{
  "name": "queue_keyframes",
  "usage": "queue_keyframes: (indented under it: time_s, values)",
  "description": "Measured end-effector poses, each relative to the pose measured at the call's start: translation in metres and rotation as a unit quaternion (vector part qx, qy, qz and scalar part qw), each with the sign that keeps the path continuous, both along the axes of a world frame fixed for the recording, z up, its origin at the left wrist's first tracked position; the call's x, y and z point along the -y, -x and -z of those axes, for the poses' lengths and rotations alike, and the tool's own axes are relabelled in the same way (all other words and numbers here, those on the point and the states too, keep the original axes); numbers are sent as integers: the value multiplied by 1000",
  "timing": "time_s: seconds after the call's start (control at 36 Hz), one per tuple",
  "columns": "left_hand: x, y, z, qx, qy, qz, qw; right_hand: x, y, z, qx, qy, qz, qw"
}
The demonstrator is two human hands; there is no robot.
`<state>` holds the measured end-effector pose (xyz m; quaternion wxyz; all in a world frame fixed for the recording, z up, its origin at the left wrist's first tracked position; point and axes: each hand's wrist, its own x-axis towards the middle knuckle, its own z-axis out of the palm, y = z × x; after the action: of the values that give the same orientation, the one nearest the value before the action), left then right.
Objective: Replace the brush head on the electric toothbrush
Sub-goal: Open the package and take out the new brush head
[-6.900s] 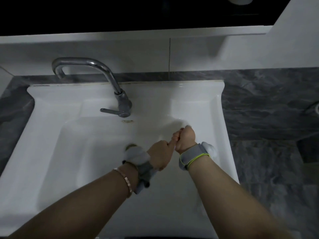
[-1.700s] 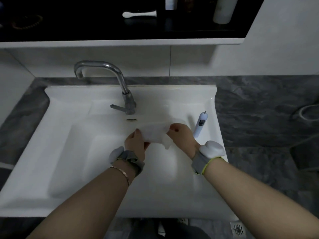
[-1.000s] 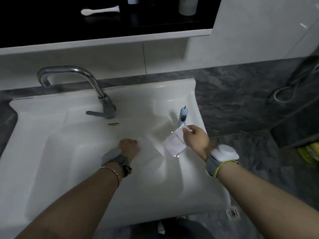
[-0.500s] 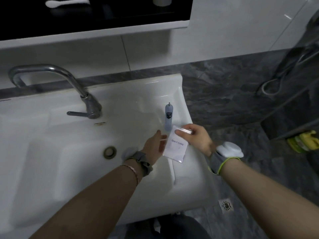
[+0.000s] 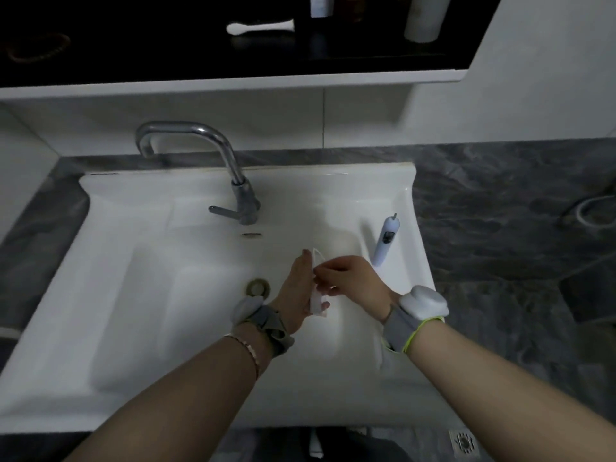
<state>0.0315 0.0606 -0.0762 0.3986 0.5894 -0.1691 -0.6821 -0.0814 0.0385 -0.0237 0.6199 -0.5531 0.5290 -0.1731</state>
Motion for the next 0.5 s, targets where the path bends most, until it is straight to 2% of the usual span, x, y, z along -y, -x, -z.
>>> queue_keyframes:
  time_s: [0.22,0.5]
  values:
    - [-9,-11,-8,106,48,6,993,-5,-14,-8,8,-44,13,999]
    - [-10,-2,-6,121,56,40,990,-8,-17,-12,-17,-42,36,998]
